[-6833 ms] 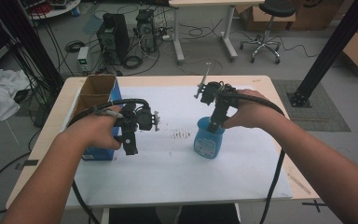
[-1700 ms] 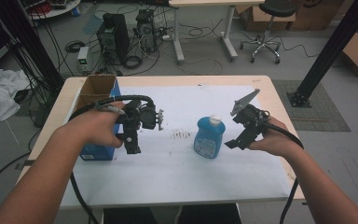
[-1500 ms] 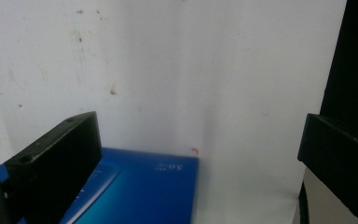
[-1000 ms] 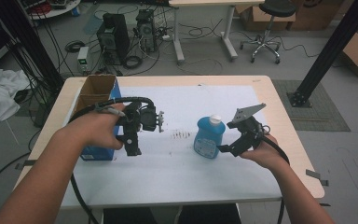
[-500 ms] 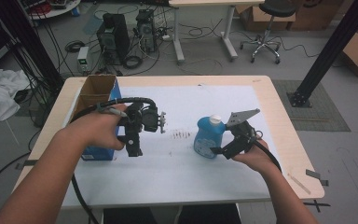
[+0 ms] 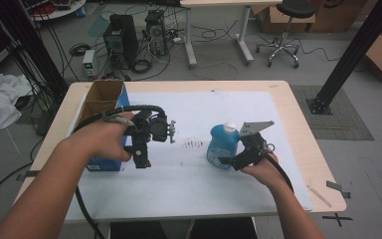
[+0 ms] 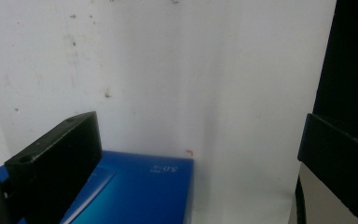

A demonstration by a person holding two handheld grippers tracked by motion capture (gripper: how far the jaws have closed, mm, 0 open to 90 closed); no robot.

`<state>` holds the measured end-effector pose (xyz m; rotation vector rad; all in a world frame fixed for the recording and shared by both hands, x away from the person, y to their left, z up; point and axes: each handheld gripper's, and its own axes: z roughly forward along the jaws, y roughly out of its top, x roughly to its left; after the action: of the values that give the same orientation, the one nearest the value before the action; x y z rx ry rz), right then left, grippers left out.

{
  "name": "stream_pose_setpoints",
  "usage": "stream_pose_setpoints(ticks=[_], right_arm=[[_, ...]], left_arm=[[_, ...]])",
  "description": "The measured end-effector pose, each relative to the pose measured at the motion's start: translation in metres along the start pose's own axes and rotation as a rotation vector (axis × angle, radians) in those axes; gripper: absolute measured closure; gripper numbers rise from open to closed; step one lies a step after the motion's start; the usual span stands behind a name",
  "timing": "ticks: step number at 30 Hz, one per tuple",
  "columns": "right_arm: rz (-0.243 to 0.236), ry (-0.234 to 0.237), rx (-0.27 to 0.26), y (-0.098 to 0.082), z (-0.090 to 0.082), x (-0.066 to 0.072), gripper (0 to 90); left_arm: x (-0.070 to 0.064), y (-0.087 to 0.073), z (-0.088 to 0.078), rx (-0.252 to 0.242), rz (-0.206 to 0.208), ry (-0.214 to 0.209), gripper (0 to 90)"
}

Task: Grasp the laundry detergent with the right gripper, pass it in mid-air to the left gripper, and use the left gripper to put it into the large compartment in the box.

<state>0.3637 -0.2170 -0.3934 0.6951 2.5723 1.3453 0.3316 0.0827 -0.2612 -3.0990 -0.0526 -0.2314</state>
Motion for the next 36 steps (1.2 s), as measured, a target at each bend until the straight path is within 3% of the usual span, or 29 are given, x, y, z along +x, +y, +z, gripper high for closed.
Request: stream_pose_setpoints(ticks=[8, 20, 36], right_arm=[[0.027, -0.026, -0.075, -0.007, 0.006, 0.001, 0.0], [0.038, -0.050, -0.140, -0.013, 0.013, 0.005, 1.1], [0.035, -0.065, -0.177, -0.017, 0.017, 0.007, 11.4]], left_arm=[[-0.001, -0.003, 0.001, -0.003, -0.007, 0.001, 0.1], [-0.001, -0.004, 0.002, -0.006, -0.007, 0.002, 0.1], [-0.003, -0.005, 0.002, -0.007, -0.012, 0.007, 0.1]])
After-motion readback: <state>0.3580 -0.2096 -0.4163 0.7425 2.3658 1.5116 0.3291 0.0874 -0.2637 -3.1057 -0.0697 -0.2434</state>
